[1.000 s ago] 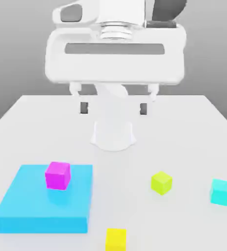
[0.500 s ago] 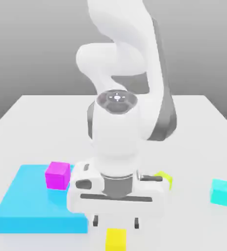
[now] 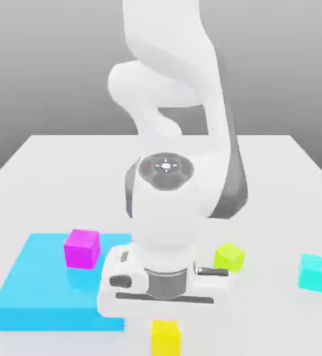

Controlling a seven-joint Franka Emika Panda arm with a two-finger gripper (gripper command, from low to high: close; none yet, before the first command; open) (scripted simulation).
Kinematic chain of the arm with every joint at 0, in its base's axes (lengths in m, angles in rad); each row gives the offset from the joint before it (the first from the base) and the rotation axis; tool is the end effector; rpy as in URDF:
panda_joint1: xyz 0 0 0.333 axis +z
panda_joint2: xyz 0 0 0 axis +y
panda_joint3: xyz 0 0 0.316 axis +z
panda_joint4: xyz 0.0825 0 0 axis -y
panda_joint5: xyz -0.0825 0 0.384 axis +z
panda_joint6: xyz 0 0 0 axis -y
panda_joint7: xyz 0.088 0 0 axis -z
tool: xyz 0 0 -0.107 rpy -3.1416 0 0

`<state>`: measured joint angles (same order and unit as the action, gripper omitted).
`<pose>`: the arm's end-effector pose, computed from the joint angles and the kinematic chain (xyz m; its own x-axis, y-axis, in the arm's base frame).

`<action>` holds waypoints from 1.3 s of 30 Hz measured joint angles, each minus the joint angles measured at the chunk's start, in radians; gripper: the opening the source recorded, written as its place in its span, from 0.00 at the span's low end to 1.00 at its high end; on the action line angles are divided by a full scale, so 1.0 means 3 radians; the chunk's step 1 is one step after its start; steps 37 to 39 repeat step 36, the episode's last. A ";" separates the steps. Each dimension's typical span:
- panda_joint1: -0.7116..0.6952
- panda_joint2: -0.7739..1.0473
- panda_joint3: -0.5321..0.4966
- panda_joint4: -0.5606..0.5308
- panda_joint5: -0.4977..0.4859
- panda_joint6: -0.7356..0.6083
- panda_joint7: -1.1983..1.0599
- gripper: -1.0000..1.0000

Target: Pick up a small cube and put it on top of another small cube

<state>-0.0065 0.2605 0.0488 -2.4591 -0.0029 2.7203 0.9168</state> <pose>0.4813 0.0214 0.1938 0.6421 -0.7665 -0.0084 -0.7666 -0.6421 -0.0077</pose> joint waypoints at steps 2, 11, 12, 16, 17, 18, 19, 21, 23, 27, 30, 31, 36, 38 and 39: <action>0.0101 -0.0241 0.0110 -0.0208 0.0127 -0.0029 0.0192 0.00; 0.0707 -0.1311 0.0536 -0.1226 0.0562 -0.0067 0.1284 0.00; 0.0744 -0.1426 0.0594 -0.1341 0.0591 -0.0067 0.1419 0.00; 0.0789 -0.1747 0.0850 -0.1721 0.0584 -0.0018 0.1935 0.00; 0.0719 -0.1702 0.0909 -0.1741 0.0480 0.0038 0.2038 0.00; 0.0637 -0.1634 0.0963 -0.1747 0.0354 0.0103 0.2142 0.00; 0.0549 -0.1554 0.1018 -0.1747 0.0229 0.0172 0.2237 0.00; 0.0399 -0.1382 0.1090 -0.1738 -0.0047 0.0317 0.2430 0.00; 0.0318 -0.1205 0.1093 -0.1725 -0.0316 0.0466 0.2616 0.00; 0.0238 -0.0882 0.1091 -0.1711 -0.0553 0.0787 0.2780 0.00; 0.0184 -0.0772 0.1152 -0.1714 -0.0440 0.0923 0.2700 1.00; 0.0174 -0.0772 0.1152 -0.1714 -0.0440 0.0923 0.2700 1.00; 0.0205 -0.0776 0.1158 -0.1713 -0.0482 0.0910 0.2728 1.00; 0.0205 -0.0776 0.1158 -0.1713 -0.0482 0.0910 0.2728 1.00; 0.0205 -0.0776 0.1158 -0.1713 -0.0482 0.0910 0.2728 1.00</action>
